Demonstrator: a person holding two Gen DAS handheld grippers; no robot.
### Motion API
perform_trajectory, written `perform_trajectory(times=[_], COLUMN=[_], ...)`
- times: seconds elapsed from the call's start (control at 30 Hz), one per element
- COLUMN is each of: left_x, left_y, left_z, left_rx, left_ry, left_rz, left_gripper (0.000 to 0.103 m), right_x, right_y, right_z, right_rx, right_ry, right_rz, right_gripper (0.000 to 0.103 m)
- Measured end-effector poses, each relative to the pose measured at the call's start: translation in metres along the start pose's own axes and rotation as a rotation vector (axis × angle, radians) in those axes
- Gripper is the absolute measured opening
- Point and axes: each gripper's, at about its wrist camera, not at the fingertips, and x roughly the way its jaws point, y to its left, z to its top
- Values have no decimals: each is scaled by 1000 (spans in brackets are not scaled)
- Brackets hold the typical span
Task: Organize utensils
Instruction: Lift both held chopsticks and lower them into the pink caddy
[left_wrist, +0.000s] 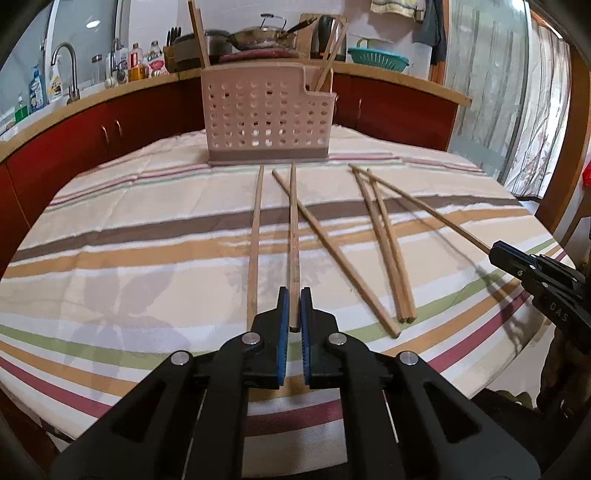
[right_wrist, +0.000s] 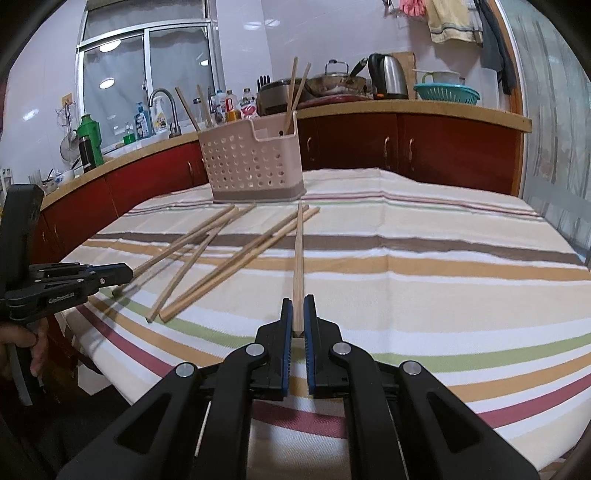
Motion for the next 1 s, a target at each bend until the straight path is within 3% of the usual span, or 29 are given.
perform_trajectory(times=[0.63,1.0], left_x=[-71,-89], left_y=[12,15], left_z=[58,88], left_rx=[-20,-3], left_ry=[-226,-295], left_rz=[-2,-25], left_gripper=[7,7], right_x=[-48,-66], right_y=[8,6], right_z=[64,101], right_rx=[-51,-44], right_ry=[-205,-300], right_rz=[-20,-18], right_gripper=[7,7])
